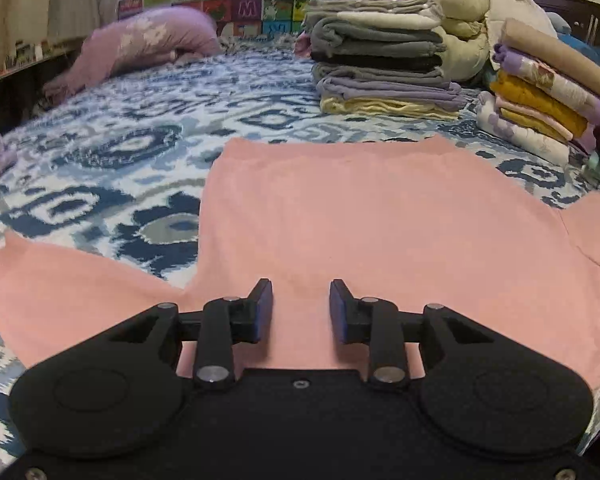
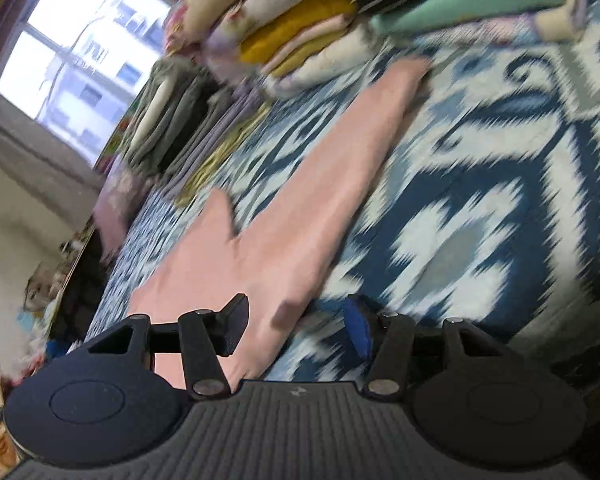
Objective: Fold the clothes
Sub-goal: 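Grasp a pink sleeve cuff with the left gripper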
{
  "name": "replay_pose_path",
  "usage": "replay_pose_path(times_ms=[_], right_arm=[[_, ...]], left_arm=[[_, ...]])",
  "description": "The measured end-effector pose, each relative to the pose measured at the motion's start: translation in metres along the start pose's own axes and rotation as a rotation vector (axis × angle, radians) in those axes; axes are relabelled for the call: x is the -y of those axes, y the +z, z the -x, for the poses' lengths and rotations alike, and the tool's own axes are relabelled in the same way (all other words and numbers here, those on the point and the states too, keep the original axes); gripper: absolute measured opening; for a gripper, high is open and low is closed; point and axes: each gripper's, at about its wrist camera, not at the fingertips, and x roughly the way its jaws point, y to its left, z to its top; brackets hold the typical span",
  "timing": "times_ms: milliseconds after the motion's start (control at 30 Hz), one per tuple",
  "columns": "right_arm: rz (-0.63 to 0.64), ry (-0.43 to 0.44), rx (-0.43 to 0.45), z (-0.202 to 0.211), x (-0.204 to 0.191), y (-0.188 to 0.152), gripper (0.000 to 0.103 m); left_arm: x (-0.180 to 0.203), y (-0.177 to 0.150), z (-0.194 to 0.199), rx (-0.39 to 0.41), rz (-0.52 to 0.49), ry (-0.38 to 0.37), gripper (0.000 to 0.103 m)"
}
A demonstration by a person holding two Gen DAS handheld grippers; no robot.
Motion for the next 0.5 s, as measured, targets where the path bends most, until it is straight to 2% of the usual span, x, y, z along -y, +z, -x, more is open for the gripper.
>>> replay_pose_path(times_ms=[100,167,267,367,467,500], right_arm=[[0.030,0.020,-0.041,-0.007,-0.015,-0.010,0.056],[0.042,-0.004,-0.030,-0.011,-0.018,-0.013,0.056],[-0.036,0.028,-0.011,-0.012,-0.010,-0.012,0.056],[-0.072,0.047,0.002,-0.011,-0.004,-0.012,0.054],[-0.079,0.051,0.017,-0.010,-0.004,-0.016,0.054],[-0.032,0.023,0.012,-0.012,-0.009,-0.017,0.051]], left_arm=[[0.009,0.000,0.003,0.013,-0.006,-0.003,0.033],[0.016,-0.001,0.003,0.014,-0.025,-0.001,0.033],[0.025,-0.004,-0.001,0.006,-0.054,0.009,0.033],[0.031,-0.007,-0.002,-0.003,-0.041,0.009,0.033],[0.040,-0.002,0.000,-0.013,-0.007,-0.031,0.033],[0.043,0.001,0.001,-0.019,0.003,-0.049,0.033]])
